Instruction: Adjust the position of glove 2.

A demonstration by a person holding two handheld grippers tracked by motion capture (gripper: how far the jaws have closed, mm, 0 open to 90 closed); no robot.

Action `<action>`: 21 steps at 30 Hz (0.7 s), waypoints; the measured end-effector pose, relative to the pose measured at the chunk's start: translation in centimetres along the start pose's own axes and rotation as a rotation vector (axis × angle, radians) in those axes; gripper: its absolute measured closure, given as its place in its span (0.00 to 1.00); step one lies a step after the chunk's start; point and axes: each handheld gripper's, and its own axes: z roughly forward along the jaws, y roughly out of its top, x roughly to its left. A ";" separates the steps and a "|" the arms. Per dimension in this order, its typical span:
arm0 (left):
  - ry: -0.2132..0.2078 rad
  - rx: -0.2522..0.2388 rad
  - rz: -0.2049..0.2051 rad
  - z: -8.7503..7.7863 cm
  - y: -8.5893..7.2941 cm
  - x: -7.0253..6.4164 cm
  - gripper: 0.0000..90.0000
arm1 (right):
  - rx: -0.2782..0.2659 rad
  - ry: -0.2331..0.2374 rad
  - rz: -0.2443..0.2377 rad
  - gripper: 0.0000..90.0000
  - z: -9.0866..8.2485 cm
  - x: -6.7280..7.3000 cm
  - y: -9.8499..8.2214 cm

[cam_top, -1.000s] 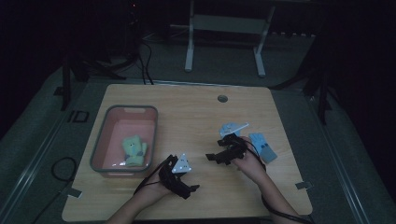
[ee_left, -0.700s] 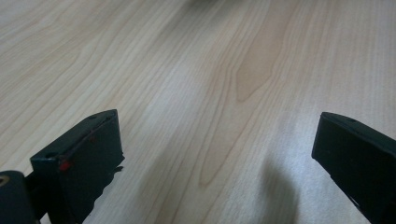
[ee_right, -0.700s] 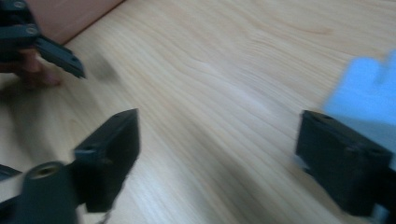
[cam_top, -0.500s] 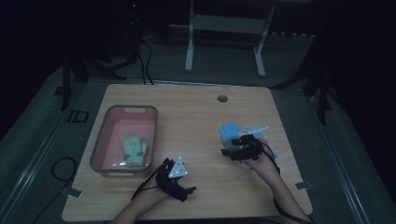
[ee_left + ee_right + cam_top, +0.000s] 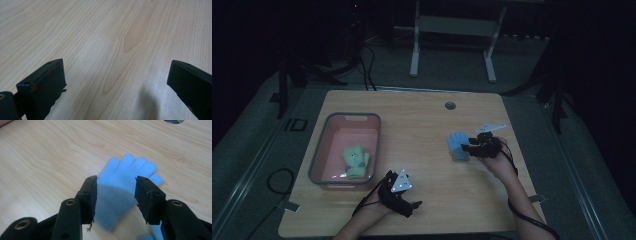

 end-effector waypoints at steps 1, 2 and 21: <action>-0.001 -0.001 -0.002 0.0 0.0 0.0 0.02 | 0.000 -0.004 -0.004 0.59 0.3 -0.3 0.3; -0.002 0.004 0.002 0.0 0.0 0.0 0.02 | 0.001 -0.007 -0.004 0.58 0.5 -0.5 0.5; -0.005 -0.008 0.000 0.0 -0.2 0.1 0.02 | 0.058 -0.039 -0.024 0.60 6.1 -1.5 0.0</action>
